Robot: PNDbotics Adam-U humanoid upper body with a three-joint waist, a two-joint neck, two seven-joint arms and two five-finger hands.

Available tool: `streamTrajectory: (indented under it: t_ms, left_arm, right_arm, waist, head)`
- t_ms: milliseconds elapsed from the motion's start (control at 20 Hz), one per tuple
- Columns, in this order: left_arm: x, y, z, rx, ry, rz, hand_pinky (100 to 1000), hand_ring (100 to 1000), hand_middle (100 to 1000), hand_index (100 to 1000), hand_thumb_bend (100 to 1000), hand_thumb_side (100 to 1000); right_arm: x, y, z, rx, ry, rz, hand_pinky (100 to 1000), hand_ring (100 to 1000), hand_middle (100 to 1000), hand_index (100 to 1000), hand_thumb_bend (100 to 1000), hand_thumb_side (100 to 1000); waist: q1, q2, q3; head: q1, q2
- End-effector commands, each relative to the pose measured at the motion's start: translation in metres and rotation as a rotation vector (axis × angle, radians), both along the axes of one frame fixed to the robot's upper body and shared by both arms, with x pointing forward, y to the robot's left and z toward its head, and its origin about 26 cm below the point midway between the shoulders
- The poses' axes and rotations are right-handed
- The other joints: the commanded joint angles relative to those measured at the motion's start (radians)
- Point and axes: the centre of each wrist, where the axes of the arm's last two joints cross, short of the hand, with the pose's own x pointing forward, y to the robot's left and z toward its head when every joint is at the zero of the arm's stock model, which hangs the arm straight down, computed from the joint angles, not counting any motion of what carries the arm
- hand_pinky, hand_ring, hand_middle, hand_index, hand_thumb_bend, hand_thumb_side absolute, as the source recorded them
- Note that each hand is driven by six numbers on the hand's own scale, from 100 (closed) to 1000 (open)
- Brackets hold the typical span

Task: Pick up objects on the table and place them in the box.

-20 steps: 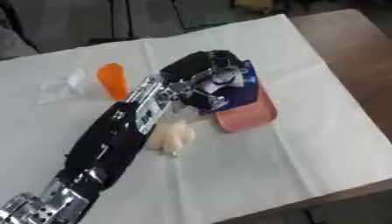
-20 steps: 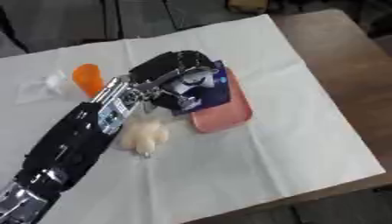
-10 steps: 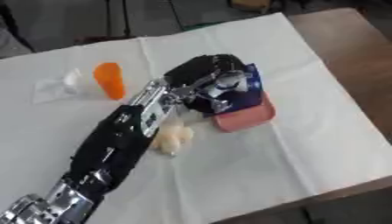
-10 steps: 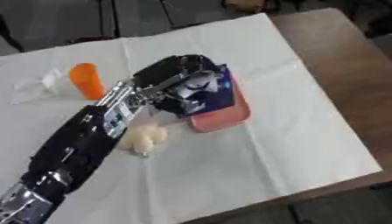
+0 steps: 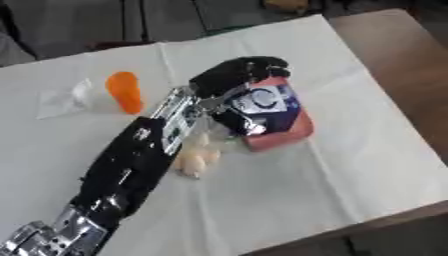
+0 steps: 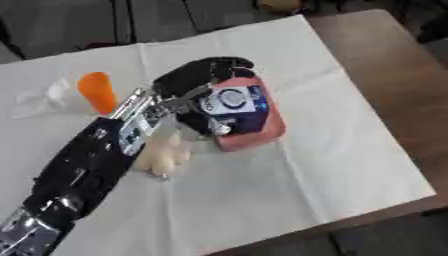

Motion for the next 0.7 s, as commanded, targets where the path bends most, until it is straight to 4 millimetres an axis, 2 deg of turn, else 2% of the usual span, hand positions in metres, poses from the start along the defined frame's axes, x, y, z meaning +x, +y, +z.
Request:
streamTrajectory:
  t_ms: [50, 250, 300, 350, 450, 600, 700]
  left_arm:
    - [0.002, 0.007, 0.019, -0.069, -0.057, 0.029, 903, 941, 918, 927, 547, 612]
    - [-0.002, 0.026, 0.027, -0.207, -0.070, 0.094, 866, 922, 890, 911, 535, 558]
    - [-0.003, 0.030, 0.030, -0.233, -0.073, 0.104, 820, 904, 867, 900, 525, 525]
    - [-0.005, 0.039, 0.031, -0.263, -0.077, 0.128, 760, 873, 837, 893, 496, 529]
    - [-0.008, 0.064, 0.033, -0.340, -0.099, 0.163, 732, 857, 826, 890, 471, 530]
    - [-0.018, 0.101, 0.036, -0.447, -0.153, 0.197, 683, 828, 801, 874, 479, 512]
    - [-0.051, 0.144, 0.049, -0.616, -0.143, 0.205, 675, 823, 798, 873, 502, 490]
  right_arm:
    - [-0.003, 0.000, 0.011, -0.010, -0.040, 0.007, 555, 569, 784, 726, 100, 734]
    - [-0.003, -0.001, 0.010, -0.009, -0.039, -0.004, 554, 568, 783, 725, 100, 734]
    - [-0.004, -0.002, 0.010, -0.009, -0.039, -0.006, 554, 568, 783, 725, 100, 735]
    - [-0.004, -0.003, 0.009, -0.009, -0.035, -0.014, 554, 568, 783, 725, 100, 735]
    - [-0.005, -0.005, 0.008, -0.010, -0.031, -0.026, 554, 568, 783, 724, 100, 735]
    - [-0.005, -0.009, 0.008, -0.014, -0.031, -0.046, 554, 567, 782, 724, 100, 736]
    - [-0.006, -0.011, 0.007, -0.015, -0.030, -0.059, 554, 566, 782, 723, 100, 736]
  waist:
    - [-0.013, -0.013, 0.004]
    - [-0.012, -0.012, 0.013]
    - [-0.012, -0.012, 0.015]
    - [-0.012, -0.013, 0.026]
    - [-0.012, -0.016, 0.040]
    - [-0.012, -0.015, 0.062]
    - [-0.010, -0.015, 0.076]
  head:
    - [-0.003, 0.004]
    - [-0.007, 0.004]
    - [-0.009, 0.004]
    - [-0.016, 0.004]
    - [-0.023, 0.004]
    - [-0.038, 0.004]
    - [-0.046, 0.004]
